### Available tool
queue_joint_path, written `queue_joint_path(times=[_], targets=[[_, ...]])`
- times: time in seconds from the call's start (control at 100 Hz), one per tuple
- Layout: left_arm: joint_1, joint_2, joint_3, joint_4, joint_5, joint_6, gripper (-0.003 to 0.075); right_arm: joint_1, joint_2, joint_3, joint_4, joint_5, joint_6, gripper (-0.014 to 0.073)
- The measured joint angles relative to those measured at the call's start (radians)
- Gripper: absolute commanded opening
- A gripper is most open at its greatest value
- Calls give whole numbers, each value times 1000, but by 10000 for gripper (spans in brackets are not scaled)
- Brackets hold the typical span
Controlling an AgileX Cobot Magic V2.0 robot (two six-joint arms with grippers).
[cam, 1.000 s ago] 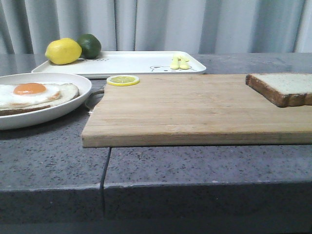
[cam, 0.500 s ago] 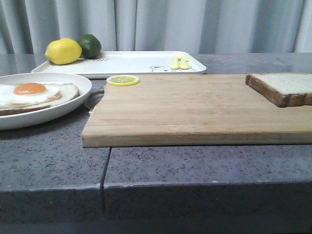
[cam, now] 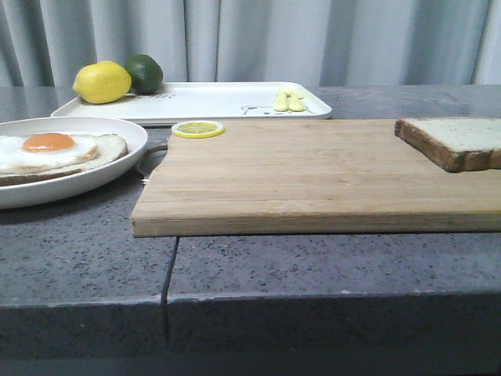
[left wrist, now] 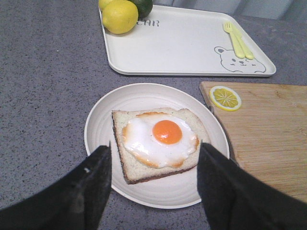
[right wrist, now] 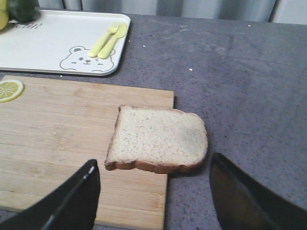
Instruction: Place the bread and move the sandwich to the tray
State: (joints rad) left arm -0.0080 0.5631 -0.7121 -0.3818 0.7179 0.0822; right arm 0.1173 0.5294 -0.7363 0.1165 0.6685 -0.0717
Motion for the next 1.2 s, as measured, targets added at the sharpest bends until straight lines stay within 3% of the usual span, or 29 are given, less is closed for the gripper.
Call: queue_joint_path(times=[0.24,0.51,0.71,1.2], targets=[[0,0,0,0,0,0,366,-86,59,0,261,-70,-223,500],[0,0,0,0,0,0,366,-342,161,0,698,-93,-629,500],[0,0,0,0,0,0,366,-494,280,5,925,-68,-805,500],[0,0,0,0,0,0,366,-548,562,160,1252,-75,-1076,500]])
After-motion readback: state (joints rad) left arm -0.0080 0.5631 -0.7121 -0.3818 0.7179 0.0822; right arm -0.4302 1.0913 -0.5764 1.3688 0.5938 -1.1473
